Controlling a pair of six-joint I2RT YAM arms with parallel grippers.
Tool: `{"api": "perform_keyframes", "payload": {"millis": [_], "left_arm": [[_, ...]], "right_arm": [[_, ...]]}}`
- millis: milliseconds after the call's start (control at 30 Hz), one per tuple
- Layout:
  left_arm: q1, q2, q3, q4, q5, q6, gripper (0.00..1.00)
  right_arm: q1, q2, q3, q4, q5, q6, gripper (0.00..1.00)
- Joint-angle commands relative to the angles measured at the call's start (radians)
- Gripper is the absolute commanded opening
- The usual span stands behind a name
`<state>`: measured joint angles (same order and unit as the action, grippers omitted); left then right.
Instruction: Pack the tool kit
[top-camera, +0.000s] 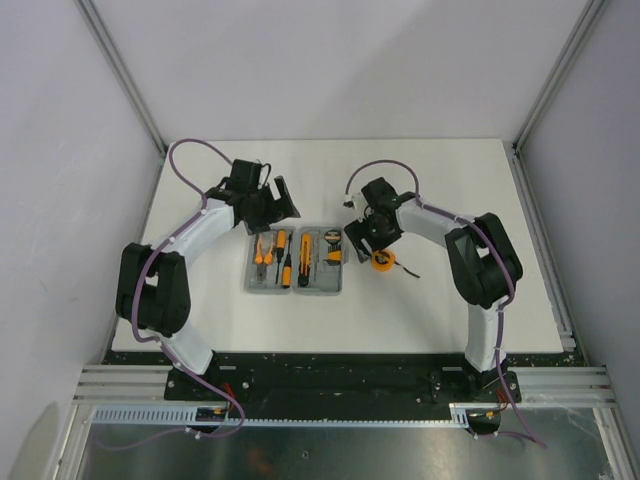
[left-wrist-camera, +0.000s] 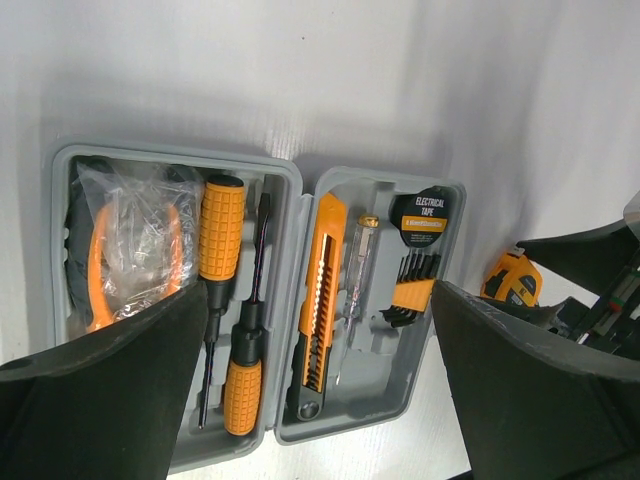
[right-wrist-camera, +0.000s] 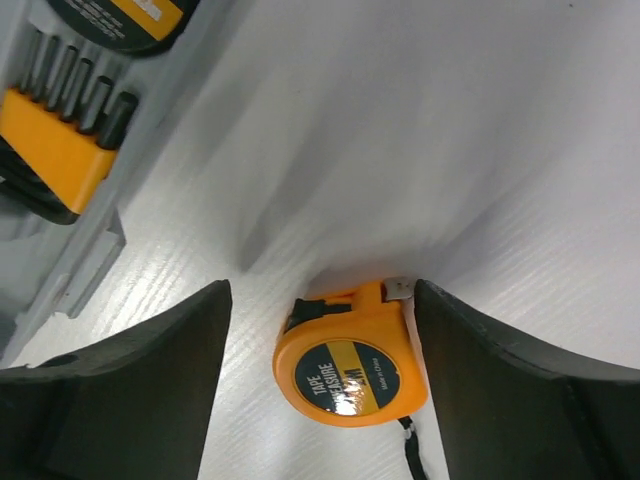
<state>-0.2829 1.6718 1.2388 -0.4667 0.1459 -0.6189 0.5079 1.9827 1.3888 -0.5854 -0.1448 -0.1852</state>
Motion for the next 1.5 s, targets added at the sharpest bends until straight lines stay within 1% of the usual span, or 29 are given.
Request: {"api": "perform_keyframes", "payload": {"millis": [0, 100, 200, 267, 333, 400, 467, 533, 600, 733, 1000, 1133, 1267, 1367, 1467], "left_arm": [[0.013, -0.009, 0.01, 0.009, 0.015, 0.014, 0.97], [0.015, -0.011, 0.01, 0.01, 0.015, 0.015, 0.97], [0.017, -0.01, 0.012, 0.011, 0.019, 0.014, 0.97], [0.017, -0.01, 0.012, 0.01, 0.02, 0.014, 0.97], [0.019, -0.012, 0.01, 0.01, 0.021, 0.015, 0.97], [0.019, -0.017, 0.008, 0.011, 0.019, 0.015, 0.97], [0.019, -0.02, 0.005, 0.01, 0.017, 0.015, 0.97], [0.019, -0.023, 0.002, 0.01, 0.017, 0.014, 0.97], [0.02, -0.024, 0.0, 0.01, 0.017, 0.013, 0.97], [0.02, -0.027, -0.003, 0.01, 0.018, 0.013, 0.97], [0.02, -0.028, -0.006, 0.01, 0.02, 0.011, 0.96], [0.02, -0.033, -0.011, 0.01, 0.01, 0.01, 0.96], [0.022, -0.058, -0.029, 0.009, -0.033, 0.002, 0.96], [0.037, -0.079, -0.048, 0.008, -0.061, -0.003, 0.96], [0.062, -0.106, -0.08, 0.009, -0.087, -0.012, 0.96]], "right_arm": [[-0.004, -0.082, -0.026, 0.049, -0.016, 0.089, 0.81], [-0.009, -0.135, -0.028, 0.087, -0.039, 0.167, 0.83], [-0.012, -0.144, -0.027, 0.118, -0.02, 0.262, 0.81], [-0.018, -0.13, -0.027, 0.134, 0.015, 0.336, 0.74], [-0.027, -0.11, -0.026, 0.145, 0.036, 0.411, 0.6], [-0.024, -0.091, -0.027, 0.141, 0.08, 0.474, 0.49], [-0.018, -0.081, -0.027, 0.125, 0.168, 0.539, 0.39], [-0.016, -0.075, -0.028, 0.109, 0.249, 0.596, 0.32], [-0.016, -0.074, -0.028, 0.101, 0.305, 0.637, 0.27], [-0.025, -0.071, -0.028, 0.106, 0.346, 0.672, 0.25], [-0.036, -0.025, -0.028, 0.019, 0.373, 0.713, 0.22], [-0.006, -0.021, -0.028, -0.006, 0.357, 0.712, 0.2], [0.048, -0.021, -0.028, -0.003, 0.299, 0.671, 0.19], [0.088, -0.027, -0.029, -0.012, 0.267, 0.632, 0.19], [0.11, -0.045, -0.036, -0.045, 0.269, 0.606, 0.2]]}}
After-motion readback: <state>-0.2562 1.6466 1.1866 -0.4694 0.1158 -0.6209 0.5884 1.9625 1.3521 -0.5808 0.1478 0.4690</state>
